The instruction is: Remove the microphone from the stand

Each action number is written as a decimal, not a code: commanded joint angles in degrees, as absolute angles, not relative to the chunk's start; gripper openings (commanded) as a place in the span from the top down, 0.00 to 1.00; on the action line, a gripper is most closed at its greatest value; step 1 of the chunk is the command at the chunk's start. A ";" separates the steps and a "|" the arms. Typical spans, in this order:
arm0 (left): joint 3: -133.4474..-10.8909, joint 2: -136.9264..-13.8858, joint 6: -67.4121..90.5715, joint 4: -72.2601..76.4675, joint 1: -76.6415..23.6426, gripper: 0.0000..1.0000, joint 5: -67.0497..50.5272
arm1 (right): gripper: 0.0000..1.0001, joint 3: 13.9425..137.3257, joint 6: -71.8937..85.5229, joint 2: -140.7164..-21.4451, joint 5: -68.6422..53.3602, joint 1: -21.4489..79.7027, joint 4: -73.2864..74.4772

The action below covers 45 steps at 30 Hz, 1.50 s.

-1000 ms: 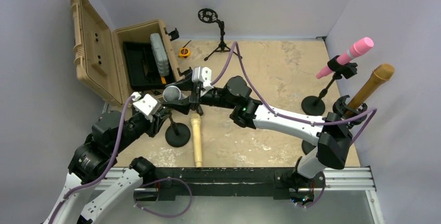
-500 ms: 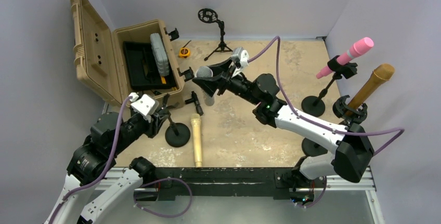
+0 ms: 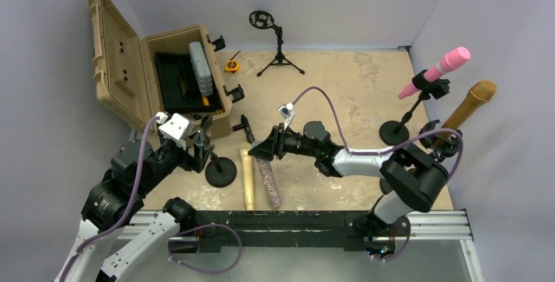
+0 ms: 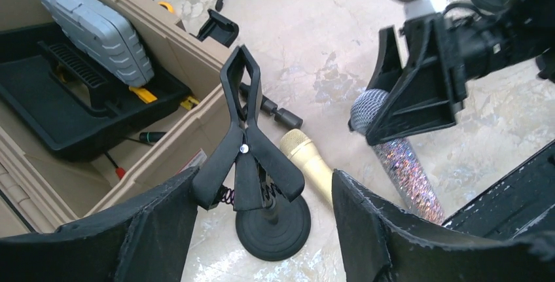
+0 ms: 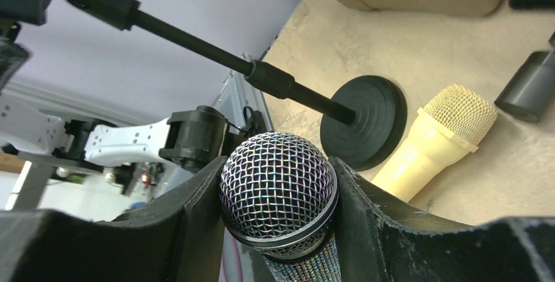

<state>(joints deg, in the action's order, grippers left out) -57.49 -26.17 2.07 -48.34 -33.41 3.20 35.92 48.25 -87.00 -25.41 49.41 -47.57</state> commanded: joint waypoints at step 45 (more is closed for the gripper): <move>-69.29 -22.74 4.76 -49.06 -33.22 0.27 6.90 | 0.35 21.47 77.73 -116.85 -22.10 38.63 -92.68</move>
